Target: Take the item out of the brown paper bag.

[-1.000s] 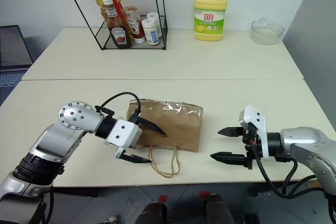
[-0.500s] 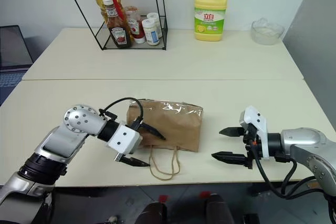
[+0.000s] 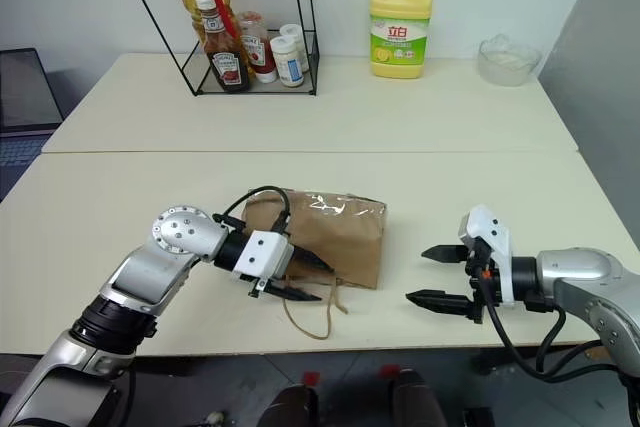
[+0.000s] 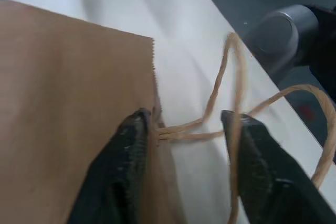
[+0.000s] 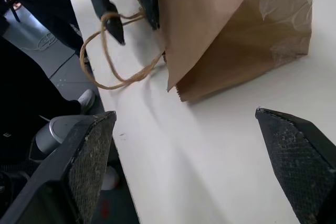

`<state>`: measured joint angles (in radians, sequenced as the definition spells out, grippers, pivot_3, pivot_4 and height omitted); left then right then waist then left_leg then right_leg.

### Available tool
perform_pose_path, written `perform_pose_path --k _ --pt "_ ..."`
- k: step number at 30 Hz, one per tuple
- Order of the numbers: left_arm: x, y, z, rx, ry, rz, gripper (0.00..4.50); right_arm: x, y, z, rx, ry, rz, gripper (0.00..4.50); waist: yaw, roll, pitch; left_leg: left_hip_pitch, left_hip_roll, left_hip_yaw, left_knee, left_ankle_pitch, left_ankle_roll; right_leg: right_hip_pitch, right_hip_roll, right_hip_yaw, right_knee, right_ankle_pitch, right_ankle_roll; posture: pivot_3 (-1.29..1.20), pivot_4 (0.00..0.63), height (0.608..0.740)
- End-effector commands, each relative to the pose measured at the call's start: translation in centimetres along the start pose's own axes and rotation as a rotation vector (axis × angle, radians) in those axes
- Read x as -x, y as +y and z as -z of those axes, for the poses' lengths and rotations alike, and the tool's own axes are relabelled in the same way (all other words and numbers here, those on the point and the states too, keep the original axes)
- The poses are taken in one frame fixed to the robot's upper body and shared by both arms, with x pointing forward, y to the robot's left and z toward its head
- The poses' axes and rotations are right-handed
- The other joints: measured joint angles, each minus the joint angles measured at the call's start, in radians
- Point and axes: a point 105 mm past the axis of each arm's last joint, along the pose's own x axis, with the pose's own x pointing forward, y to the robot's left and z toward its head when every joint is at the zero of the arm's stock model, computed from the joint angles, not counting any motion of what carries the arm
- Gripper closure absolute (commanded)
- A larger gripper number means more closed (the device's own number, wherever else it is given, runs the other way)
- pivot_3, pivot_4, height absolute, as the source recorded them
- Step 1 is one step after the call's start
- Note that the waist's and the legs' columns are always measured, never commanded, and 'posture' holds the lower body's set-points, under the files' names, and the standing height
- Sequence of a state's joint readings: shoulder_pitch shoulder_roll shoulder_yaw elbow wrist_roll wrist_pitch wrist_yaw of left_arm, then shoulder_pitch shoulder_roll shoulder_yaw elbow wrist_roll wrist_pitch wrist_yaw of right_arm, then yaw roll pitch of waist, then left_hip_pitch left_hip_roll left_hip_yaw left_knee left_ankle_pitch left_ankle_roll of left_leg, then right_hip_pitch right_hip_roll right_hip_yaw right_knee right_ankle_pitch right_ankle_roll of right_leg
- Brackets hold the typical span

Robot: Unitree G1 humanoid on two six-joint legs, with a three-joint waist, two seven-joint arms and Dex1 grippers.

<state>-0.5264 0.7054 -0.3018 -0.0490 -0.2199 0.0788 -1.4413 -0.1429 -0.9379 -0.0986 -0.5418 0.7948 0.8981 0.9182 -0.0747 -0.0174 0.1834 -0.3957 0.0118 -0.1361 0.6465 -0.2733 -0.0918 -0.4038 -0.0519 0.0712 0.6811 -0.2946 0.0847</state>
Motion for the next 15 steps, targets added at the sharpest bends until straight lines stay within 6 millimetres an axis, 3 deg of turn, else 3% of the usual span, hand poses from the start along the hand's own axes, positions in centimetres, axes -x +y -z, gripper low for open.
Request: perform_pose_path --k 1,4,5,9,15 --pt "0.8 0.8 -1.9 0.005 -0.051 -0.045 3.48 0.5 -0.2 -0.4 0.039 -0.009 0.017 0.0 0.0 0.0 0.0 0.0 0.0 0.0 0.0 0.0 0.0 0.0 0.0 0.0 0.0 0.0 0.0 0.0 0.15 0.74" --pt "0.8 1.1 -2.2 0.042 -0.071 -0.065 4.34 0.4 -0.2 -0.2 0.048 0.001 0.015 0.0 0.0 0.0 0.0 0.0 0.0 0.0 0.0 0.0 0.0 0.0 0.0 0.0 0.0 0.0 0.0 0.0 0.15 0.74" --pt "0.8 1.2 -2.2 0.058 -0.078 -0.075 4.45 0.4 -0.2 -0.2 0.05 0.003 0.013 0.0 0.0 0.0 0.0 0.0 0.0 0.0 0.0 0.0 0.0 0.0 0.0 0.0 0.0 0.0 0.0 0.0 0.15 0.74" --pt "1.0 1.9 -2.0 0.115 -0.081 -0.129 4.45 0.3 0.4 0.1 0.056 0.017 -0.013 0.0 0.0 0.0 0.0 0.0 0.0 0.0 0.0 0.0 0.0 0.0 0.0 0.0 0.0 0.0 0.0 0.0 0.15 0.74" --pt "1.9 5.7 -2.0 0.228 -0.133 -0.345 4.45 -0.3 1.9 0.5 0.087 0.039 -0.095 0.0 0.005 0.0 0.0 0.0 0.0 0.0 0.001 0.0 0.0 0.001 0.0 0.0 0.0 0.0 0.0 0.0 0.15 0.74"
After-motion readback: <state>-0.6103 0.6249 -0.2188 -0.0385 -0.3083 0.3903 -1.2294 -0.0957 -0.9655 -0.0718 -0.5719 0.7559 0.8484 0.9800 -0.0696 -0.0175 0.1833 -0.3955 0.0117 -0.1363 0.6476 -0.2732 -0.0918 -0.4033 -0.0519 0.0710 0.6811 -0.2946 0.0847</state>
